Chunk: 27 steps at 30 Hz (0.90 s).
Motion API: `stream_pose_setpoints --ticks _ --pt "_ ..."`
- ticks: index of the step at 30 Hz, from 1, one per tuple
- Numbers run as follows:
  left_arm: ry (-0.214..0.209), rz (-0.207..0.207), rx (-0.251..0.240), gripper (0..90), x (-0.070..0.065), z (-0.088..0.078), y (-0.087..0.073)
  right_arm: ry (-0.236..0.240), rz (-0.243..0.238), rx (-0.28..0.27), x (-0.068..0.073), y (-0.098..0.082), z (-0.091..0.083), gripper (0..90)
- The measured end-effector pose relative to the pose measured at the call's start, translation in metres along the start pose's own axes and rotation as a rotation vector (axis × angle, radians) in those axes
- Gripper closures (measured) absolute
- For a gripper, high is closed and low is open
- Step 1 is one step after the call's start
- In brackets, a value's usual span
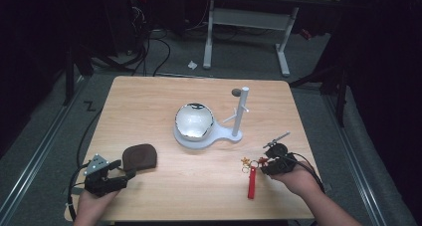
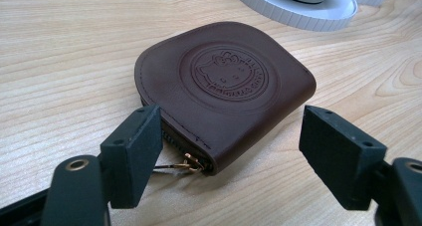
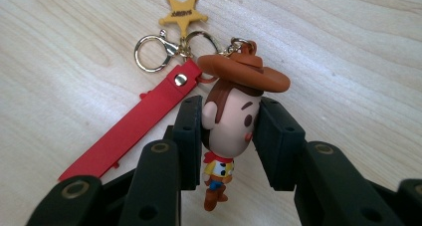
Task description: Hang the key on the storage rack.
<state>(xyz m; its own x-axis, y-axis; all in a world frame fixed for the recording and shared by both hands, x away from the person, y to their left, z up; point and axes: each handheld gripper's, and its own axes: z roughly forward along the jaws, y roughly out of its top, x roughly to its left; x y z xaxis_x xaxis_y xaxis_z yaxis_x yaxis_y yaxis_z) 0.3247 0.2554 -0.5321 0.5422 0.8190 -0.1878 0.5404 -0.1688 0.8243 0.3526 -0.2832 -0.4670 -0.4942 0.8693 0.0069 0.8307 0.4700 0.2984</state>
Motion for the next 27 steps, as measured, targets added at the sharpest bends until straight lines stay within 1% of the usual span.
stream_pose_setpoints --ticks 1,2,3,5,6,8,12,14,15,16,17,18,19,27 --pt "0.0 0.001 -0.001 25.5 0.0 0.0 0.0 -0.003 -0.014 -0.002 -0.001 0.0 -0.002 65.2" --pt "0.001 0.001 -0.002 25.4 0.0 0.0 0.0 0.0 0.001 0.004 0.0 -0.001 -0.004 65.2" --pt "0.002 0.001 -0.003 25.4 0.0 0.0 0.0 0.006 0.002 0.005 0.0 -0.002 -0.009 65.2" --pt "0.001 0.001 -0.004 25.4 0.0 0.0 0.0 0.007 -0.001 0.003 0.0 -0.002 -0.011 65.2" --pt "0.001 0.001 -0.005 25.4 0.0 0.0 0.0 0.008 0.01 0.006 0.001 -0.003 -0.014 65.2" --pt "0.0 0.003 -0.004 25.4 -0.001 0.0 0.0 0.011 -0.007 0.003 0.001 -0.004 -0.018 65.2" --pt "0.0 0.004 -0.006 25.4 -0.001 0.0 0.0 0.019 -0.01 -0.009 0.002 -0.006 -0.033 65.2" --pt "0.0 0.006 -0.004 25.4 -0.002 0.0 0.0 0.019 -0.017 -0.014 0.002 -0.006 -0.036 65.2" --pt "-0.001 0.007 -0.004 25.4 -0.002 0.0 0.0 0.024 -0.011 -0.013 0.002 -0.006 -0.039 65.2" --pt "-0.001 0.009 -0.004 25.4 -0.002 0.0 0.0 0.022 -0.017 -0.019 0.002 -0.006 -0.044 65.2" --pt "-0.002 0.011 -0.004 25.4 -0.002 0.0 0.0 0.022 -0.017 -0.019 0.002 -0.006 -0.044 65.2" --pt "-0.002 0.011 -0.003 25.4 -0.002 0.0 0.0 0.027 -0.016 -0.024 0.001 -0.007 -0.05 65.3" --pt "-0.001 0.012 -0.002 25.4 -0.002 0.0 0.0 0.027 -0.016 -0.024 0.001 -0.007 -0.05 65.3" --pt "-0.001 0.011 -0.002 25.4 -0.002 0.001 0.0 0.033 -0.012 -0.029 0.001 -0.005 -0.074 65.4"
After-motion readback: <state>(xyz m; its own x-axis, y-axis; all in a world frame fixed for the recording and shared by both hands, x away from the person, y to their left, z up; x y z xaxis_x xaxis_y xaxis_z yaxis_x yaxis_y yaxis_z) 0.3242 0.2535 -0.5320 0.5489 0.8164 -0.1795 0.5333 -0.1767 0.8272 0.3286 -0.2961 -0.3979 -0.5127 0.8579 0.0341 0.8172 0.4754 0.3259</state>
